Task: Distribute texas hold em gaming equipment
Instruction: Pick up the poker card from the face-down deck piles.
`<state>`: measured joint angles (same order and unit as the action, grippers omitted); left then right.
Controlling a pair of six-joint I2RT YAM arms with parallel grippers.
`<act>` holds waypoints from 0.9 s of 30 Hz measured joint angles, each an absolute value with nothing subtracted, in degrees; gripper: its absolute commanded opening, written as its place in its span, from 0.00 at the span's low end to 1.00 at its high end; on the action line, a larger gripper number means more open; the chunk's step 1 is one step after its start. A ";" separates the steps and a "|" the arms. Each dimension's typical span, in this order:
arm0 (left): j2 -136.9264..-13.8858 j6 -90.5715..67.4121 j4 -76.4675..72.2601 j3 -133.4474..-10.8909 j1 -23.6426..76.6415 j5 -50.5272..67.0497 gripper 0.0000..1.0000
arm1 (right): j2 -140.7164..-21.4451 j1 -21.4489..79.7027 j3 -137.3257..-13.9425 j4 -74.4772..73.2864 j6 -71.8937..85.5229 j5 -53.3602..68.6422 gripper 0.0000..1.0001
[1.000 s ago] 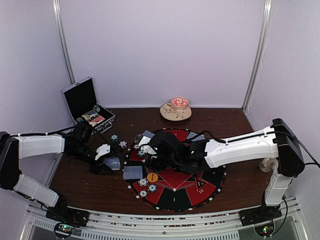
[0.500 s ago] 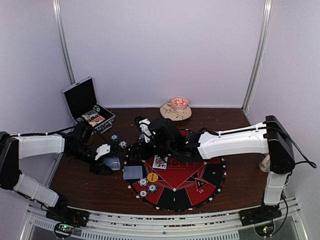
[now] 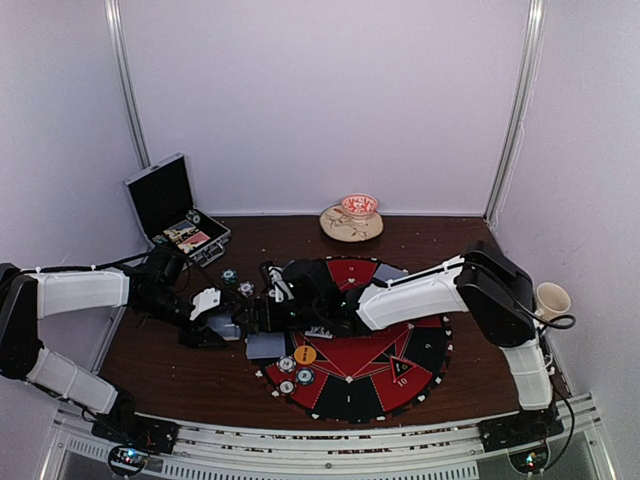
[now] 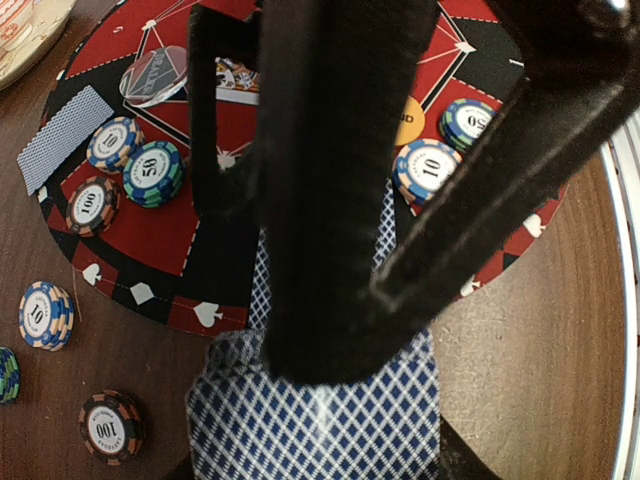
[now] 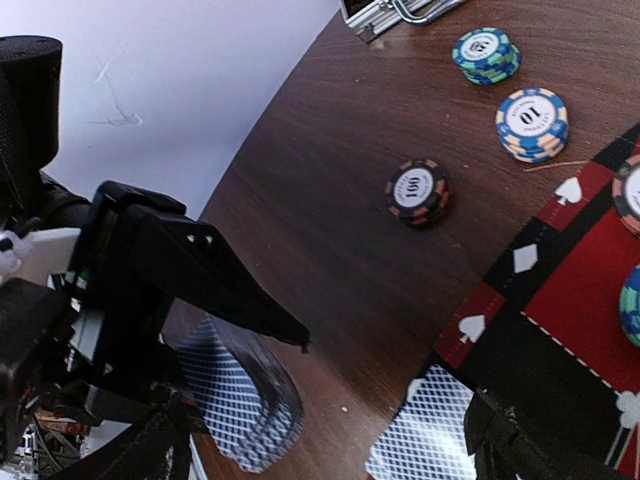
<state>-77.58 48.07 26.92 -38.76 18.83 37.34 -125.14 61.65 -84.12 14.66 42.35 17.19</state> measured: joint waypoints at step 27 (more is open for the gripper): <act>-77.58 48.07 26.92 -38.76 18.83 37.36 0.52 | -135.90 62.50 -98.91 11.11 46.46 22.41 0.87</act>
